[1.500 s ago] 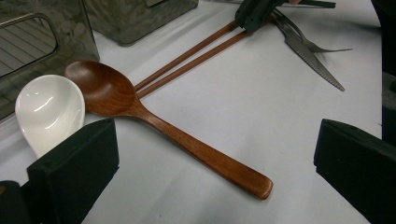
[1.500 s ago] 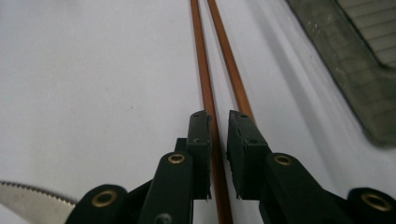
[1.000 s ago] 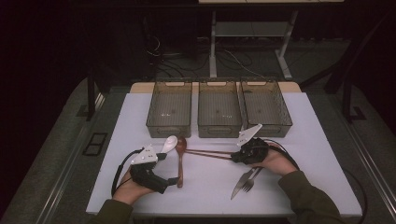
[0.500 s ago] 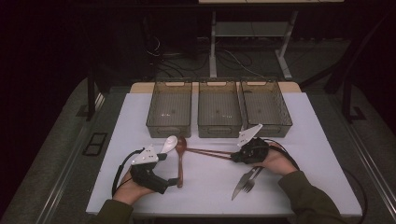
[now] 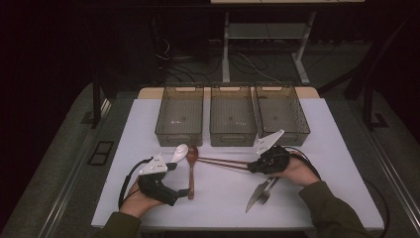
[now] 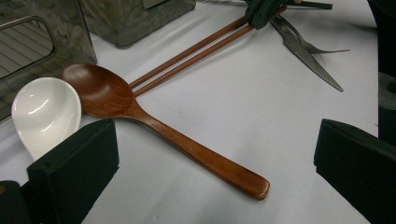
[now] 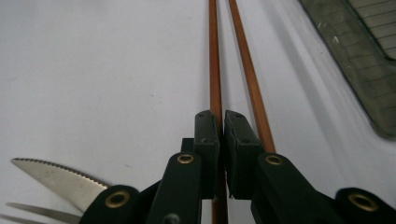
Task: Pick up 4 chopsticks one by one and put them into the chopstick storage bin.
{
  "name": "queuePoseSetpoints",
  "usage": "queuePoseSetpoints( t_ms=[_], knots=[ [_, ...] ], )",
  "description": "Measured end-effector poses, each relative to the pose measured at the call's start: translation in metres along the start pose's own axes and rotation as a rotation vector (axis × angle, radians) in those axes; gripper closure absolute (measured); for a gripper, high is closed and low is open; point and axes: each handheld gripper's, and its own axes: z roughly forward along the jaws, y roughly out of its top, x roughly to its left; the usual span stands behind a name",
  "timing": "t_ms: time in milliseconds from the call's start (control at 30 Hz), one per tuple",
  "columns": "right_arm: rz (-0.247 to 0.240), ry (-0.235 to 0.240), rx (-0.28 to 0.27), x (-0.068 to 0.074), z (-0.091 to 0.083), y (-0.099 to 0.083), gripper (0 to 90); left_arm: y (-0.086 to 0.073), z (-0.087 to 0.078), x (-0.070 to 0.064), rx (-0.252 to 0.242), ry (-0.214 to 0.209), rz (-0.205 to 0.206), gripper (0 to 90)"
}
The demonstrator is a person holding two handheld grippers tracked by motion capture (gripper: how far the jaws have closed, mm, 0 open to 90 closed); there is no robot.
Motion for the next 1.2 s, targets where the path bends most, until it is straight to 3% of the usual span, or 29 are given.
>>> queuePoseSetpoints(
  t_ms=[300, 567, 733, 867, 1200],
  knots=[
    [0.012, -0.015, -0.057, 0.0, -0.022, -0.006, 84.4, -0.002, 0.001, 0.001, 0.0, 0.001, 0.004, 0.0],
    [0.062, -0.019, -0.139, 0.0, -0.04, -0.008, 84.4, -0.006, 0.004, 0.0, -0.003, -0.014, 0.017, 0.0],
    [0.072, -0.011, -0.17, 0.0, -0.045, -0.007, 84.4, -0.007, 0.003, 0.0, -0.017, -0.026, -0.008, 0.0],
    [0.09, -0.006, -0.211, 0.0, -0.049, -0.005, 84.3, -0.006, 0.005, -0.002, -0.017, -0.033, -0.004, 0.0],
    [0.147, -0.052, -0.27, 0.0, -0.061, 0.003, 84.3, -0.005, 0.009, -0.002, -0.004, -0.026, -0.009, 0.0]
  ],
)
